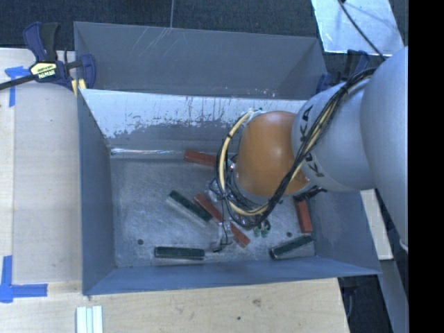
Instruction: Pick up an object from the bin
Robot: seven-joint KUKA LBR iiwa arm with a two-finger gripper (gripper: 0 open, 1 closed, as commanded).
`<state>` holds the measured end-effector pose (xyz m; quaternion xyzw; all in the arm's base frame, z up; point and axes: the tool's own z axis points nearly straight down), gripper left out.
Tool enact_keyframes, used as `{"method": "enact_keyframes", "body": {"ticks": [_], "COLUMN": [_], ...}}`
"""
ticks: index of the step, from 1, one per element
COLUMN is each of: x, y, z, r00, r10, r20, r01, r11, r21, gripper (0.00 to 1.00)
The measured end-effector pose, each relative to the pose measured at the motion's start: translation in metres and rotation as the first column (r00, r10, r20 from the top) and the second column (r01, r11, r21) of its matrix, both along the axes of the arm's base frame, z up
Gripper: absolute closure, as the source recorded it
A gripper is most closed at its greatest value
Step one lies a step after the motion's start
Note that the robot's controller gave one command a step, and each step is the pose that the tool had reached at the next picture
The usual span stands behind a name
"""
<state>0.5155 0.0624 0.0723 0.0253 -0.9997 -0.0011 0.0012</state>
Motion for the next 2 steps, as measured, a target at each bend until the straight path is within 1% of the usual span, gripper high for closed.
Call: {"method": "enact_keyframes", "body": {"ticks": [1, 2], "x": [0.004, -0.023], "y": [-0.004, 0.002], "z": [0.002, 0.161], "r00": [1.000, 1.000], "r10": [-0.004, 0.022], "r20": [0.008, 0.013], "r01": [0.004, -0.022], "r11": [1.000, 1.000], "r21": [-0.001, -0.001], "gripper": [1.00, 1.00]}}
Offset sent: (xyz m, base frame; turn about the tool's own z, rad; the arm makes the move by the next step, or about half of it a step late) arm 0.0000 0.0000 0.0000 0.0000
